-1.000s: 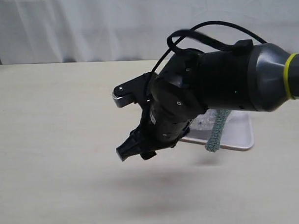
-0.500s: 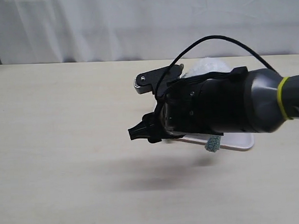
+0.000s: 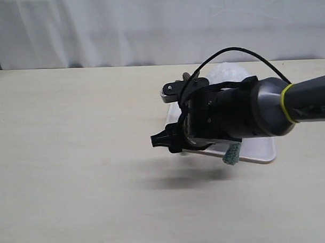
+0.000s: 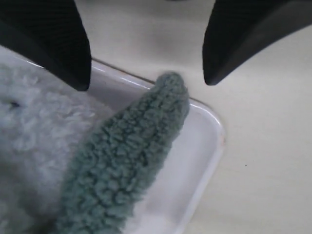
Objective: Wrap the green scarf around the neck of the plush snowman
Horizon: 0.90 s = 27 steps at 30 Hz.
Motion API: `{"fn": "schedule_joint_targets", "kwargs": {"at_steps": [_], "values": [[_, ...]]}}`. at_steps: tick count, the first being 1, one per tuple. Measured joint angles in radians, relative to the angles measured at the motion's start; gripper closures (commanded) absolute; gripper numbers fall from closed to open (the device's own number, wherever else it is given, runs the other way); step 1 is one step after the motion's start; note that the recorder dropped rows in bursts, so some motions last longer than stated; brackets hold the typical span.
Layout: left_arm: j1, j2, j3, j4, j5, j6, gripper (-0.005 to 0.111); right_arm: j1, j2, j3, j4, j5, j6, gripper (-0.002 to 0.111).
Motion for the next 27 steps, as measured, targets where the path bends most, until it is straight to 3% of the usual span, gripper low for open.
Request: {"fn": "schedule_joint_targets", "kwargs": {"at_steps": [7,18,22,27], "values": [[0.000,0.000,0.000,0.000,0.000,0.000,0.107,-0.024,0.046,0.000,0.037,-0.158,-0.035,0.046],[0.000,0.000,0.000,0.000,0.000,0.000,0.107,-0.070,0.066,0.000,0.017,-0.171,-0.019,0.047],[0.000,0.000,0.000,0.000,0.000,0.000,0.107,-0.070,0.066,0.000,0.013,-0.172,-0.022,0.060],[0.000,0.000,0.000,0.000,0.000,0.000,0.107,-0.070,0.066,0.000,0.003,-0.172,-0.042,0.093]]}}
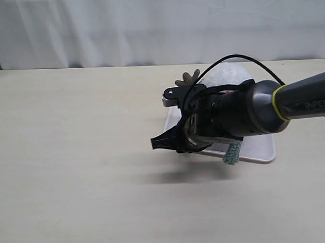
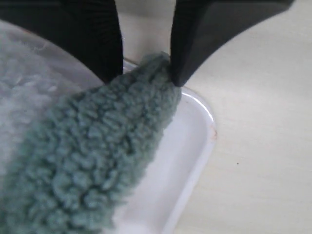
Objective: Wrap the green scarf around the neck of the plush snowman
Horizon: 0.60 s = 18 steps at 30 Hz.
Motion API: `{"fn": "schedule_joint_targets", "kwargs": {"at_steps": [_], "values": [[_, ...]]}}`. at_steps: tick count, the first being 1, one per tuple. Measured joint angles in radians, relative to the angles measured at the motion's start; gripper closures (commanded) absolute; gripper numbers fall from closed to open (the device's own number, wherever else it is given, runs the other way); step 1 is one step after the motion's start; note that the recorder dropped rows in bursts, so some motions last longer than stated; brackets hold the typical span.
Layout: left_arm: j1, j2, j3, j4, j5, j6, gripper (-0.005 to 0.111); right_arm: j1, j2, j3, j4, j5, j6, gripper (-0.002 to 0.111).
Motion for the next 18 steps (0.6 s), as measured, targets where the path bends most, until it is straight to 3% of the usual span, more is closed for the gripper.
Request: {"fn": "schedule_joint_targets", "kwargs": {"at_steps": [3,10,18], "values": [[0.000,0.000,0.000,0.000,0.000,0.000,0.107,0.000,0.000,0.000,-0.004,0.000,-0.031,0.104],[0.000,0.000,0.000,0.000,0.000,0.000,0.107,0.000,-0.013,0.000,0.055,0.015,-0.153,0.104],[0.000,0.000,0.000,0.000,0.000,0.000,0.107,0.000,-0.089,0.000,0.184,0.197,-0.388,0.104]]}}
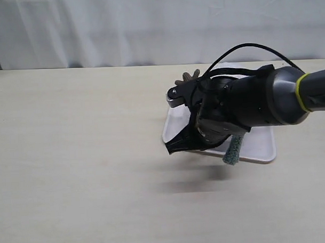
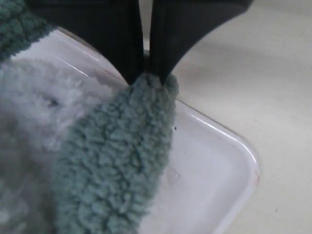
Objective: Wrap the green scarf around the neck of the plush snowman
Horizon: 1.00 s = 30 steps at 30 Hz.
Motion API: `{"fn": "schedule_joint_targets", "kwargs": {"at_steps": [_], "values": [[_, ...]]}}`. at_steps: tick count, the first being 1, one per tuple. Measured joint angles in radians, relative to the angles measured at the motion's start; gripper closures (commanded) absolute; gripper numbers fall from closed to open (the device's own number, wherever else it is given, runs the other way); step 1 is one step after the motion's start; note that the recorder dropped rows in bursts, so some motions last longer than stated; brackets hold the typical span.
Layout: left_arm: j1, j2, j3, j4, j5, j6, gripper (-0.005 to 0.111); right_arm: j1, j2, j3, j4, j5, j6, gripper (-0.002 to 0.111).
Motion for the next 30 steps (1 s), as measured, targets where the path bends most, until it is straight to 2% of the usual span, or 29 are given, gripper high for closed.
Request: {"fn": "schedule_joint_targets", "kwargs": {"at_steps": [5,10,26,30], "values": [[0.000,0.000,0.000,0.000,0.000,0.000,0.107,0.000,-0.043,0.000,0.069,0.108,-0.147,0.104],[0.000,0.000,0.000,0.000,0.000,0.000,0.107,0.000,-0.047,0.000,0.073,0.230,-0.206,0.104],[0.000,0.000,0.000,0.000,0.000,0.000,0.107,0.000,0.022,0.000,0.073,0.195,-0.217,0.104],[0.000,0.000,0.000,0.000,0.000,0.000,0.107,0.000,0.022,0.000,0.077,0.180,-0.232,0.093]]}}
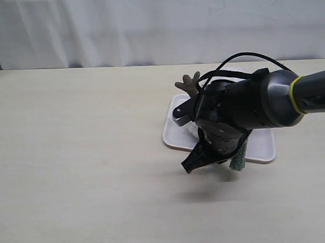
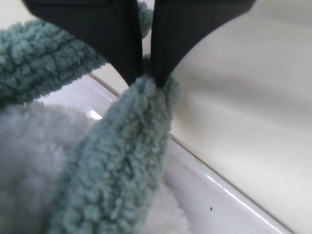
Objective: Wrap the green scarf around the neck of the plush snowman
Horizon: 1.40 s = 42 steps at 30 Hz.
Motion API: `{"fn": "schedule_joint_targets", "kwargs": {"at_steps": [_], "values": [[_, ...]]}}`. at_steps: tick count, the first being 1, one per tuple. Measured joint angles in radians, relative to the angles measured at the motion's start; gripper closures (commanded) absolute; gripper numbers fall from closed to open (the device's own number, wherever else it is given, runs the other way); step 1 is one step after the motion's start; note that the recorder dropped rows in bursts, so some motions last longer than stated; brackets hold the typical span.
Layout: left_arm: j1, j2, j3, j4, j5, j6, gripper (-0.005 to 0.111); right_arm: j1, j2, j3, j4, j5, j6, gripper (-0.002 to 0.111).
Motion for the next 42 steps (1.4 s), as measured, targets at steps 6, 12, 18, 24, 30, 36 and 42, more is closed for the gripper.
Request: {"fn": "schedule_joint_targets", "kwargs": {"at_steps": [6,12,18,24,30,36,42], "values": [[0.000,0.000,0.000,0.000,0.000,0.000,0.107,0.000,0.000,0.000,0.030,-0.002,-0.012,0.069],[0.000,0.000,0.000,0.000,0.000,0.000,0.107,0.000,-0.005,0.000,0.047,0.040,-0.017,0.062],[0.000,0.000,0.000,0.000,0.000,0.000,0.107,0.000,-0.066,0.000,0.156,0.053,-0.120,0.062],[0.000,0.000,0.000,0.000,0.000,0.000,0.107,0.000,-0.157,0.000,0.238,0.040,-0.200,0.042],[0.000,0.000,0.000,0.000,0.000,0.000,0.107,0.000,-0.205,0.000,0.162,0.114,-0.103,0.032],[0.000,0.000,0.000,0.000,0.000,0.000,0.107,0.000,-0.205,0.083,0.107,0.010,0.037,0.032],[0.000,0.000,0.000,0.000,0.000,0.000,0.107,-0.032,-0.205,0.139,0.007,-0.084,0.202,0.032]]}}
